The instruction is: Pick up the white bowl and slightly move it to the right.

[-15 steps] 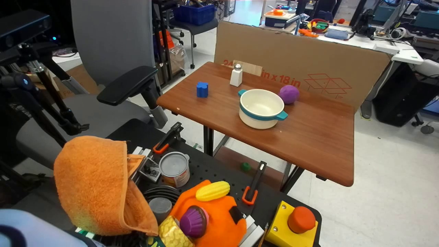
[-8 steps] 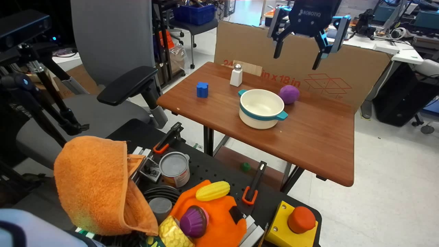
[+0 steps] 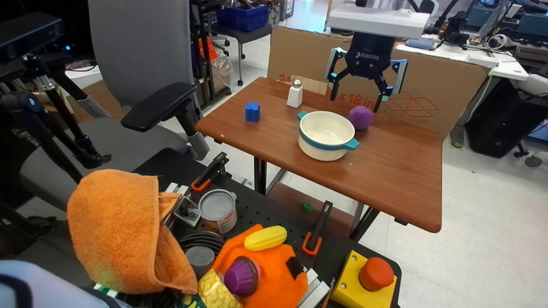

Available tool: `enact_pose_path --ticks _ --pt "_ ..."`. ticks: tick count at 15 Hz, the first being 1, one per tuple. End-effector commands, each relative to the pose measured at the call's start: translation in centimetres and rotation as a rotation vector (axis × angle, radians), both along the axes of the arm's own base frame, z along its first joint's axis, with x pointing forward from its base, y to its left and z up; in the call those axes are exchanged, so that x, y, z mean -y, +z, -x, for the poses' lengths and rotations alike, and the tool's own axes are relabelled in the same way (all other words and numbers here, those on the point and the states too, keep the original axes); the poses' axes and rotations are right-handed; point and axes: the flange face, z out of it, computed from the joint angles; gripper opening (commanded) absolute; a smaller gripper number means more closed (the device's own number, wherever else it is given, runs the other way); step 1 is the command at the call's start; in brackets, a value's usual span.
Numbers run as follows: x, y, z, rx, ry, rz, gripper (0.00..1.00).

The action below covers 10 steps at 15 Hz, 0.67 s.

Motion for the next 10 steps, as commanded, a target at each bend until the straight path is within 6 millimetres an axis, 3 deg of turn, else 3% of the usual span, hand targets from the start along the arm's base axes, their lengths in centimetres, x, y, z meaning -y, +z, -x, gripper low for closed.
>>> enact_pose_path --ticks 1,6,7,8,10 --pt "0.5 -2.6 -1.6 -0.032 0.062 0.034 1.00" --pt "0.4 -5.9 -2.1 -0.088 0.118 0.060 1.00" --pt "0.3 -6.4 -2.3 -0.094 0.119 0.059 0.75" --pt "0.3 -6.8 -2.4 -0.098 0.123 0.065 0.74" --pt "0.2 -7.5 -2.8 -0.104 0.133 0.073 0.58"
